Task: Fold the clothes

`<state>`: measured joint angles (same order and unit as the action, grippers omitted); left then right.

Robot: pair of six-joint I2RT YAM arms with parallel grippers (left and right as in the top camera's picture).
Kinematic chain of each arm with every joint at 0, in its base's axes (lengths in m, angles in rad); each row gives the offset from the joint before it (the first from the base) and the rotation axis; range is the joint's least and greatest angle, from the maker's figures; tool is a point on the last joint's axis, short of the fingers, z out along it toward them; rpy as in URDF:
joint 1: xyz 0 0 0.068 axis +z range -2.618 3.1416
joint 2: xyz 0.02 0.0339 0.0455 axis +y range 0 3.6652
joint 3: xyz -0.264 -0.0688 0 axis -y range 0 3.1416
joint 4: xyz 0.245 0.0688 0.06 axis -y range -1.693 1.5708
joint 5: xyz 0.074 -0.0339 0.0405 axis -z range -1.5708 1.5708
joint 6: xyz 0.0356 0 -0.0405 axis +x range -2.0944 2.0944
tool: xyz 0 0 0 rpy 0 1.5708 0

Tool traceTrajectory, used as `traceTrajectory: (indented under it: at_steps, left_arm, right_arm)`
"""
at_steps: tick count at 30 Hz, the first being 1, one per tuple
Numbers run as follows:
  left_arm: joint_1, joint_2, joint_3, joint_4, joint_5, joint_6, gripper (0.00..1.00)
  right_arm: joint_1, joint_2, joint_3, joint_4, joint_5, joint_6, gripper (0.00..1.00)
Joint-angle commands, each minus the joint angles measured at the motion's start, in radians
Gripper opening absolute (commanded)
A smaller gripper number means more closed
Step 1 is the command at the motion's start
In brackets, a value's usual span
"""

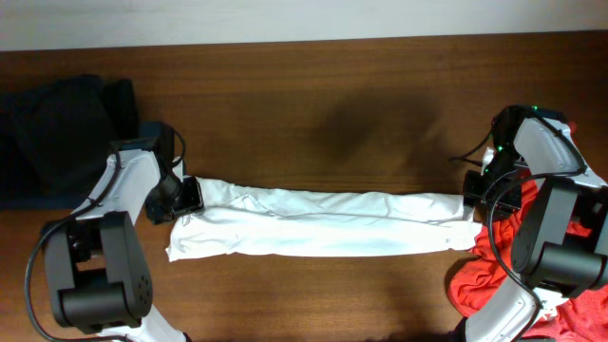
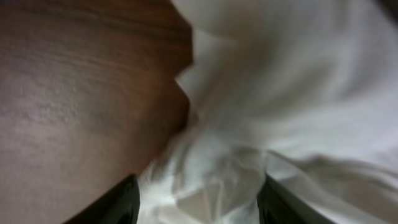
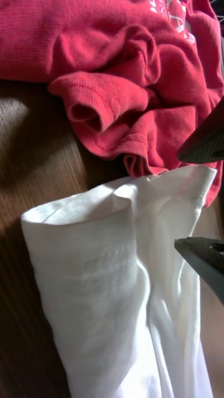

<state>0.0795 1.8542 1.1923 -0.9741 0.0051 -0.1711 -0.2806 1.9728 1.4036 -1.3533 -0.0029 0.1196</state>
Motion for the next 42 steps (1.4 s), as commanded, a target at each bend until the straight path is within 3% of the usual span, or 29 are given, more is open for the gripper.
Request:
traceTrajectory:
  at_steps: [1, 6, 9, 16, 17, 18, 19, 20, 23, 28, 32, 38, 42]
  left_arm:
    - [0.003, -0.016, -0.106, 0.18, -0.058, -0.05, 0.6]
    - [0.042, -0.026, -0.031, 0.065, -0.053, -0.053, 0.65]
    - [0.085, -0.074, 0.025, 0.018, 0.044, -0.053, 0.68]
    - [0.085, -0.074, 0.025, 0.019, 0.079, -0.052, 0.69]
    - [0.085, -0.074, 0.025, 0.019, 0.079, -0.052, 0.69]
    - [0.085, -0.074, 0.025, 0.018, 0.078, -0.052, 0.69]
    - [0.085, -0.074, 0.025, 0.017, 0.079, -0.052, 0.69]
    - [0.085, -0.074, 0.025, 0.017, 0.079, -0.052, 0.69]
    - [0.084, -0.074, 0.025, 0.01, 0.079, -0.052, 0.7]
    - [0.084, -0.074, 0.025, 0.003, 0.078, -0.052, 0.69]
    - [0.084, -0.074, 0.025, 0.003, 0.078, -0.052, 0.7]
    - [0.084, -0.074, 0.025, 0.003, 0.078, -0.052, 0.7]
    - [0.084, -0.074, 0.025, 0.004, 0.078, -0.052, 0.71]
  right_arm:
    - [0.005, -0.011, -0.007, 0.005, 0.007, -0.011, 0.43]
    - [0.005, -0.011, -0.007, 0.007, -0.068, -0.105, 0.45]
    - [0.005, -0.003, -0.017, 0.027, -0.117, -0.172, 0.69]
    - [0.005, -0.003, -0.113, 0.155, -0.016, -0.142, 0.75]
    - [0.005, -0.003, -0.155, 0.209, -0.076, -0.143, 0.72]
    - [0.005, -0.003, -0.171, 0.235, -0.137, -0.172, 0.48]
    - [0.005, -0.003, -0.171, 0.24, -0.152, -0.175, 0.09]
    - [0.005, -0.003, -0.171, 0.239, -0.152, -0.175, 0.04]
    - [0.005, -0.003, -0.143, 0.225, -0.151, -0.167, 0.04]
    - [0.013, -0.062, 0.121, 0.049, -0.152, -0.164, 0.04]
    - [0.063, -0.065, 0.125, 0.014, -0.151, -0.164, 0.04]
    - [0.346, -0.065, 0.125, 0.01, -0.152, -0.077, 0.04]
    - [0.554, -0.065, 0.125, 0.039, -0.151, 0.1, 0.04]
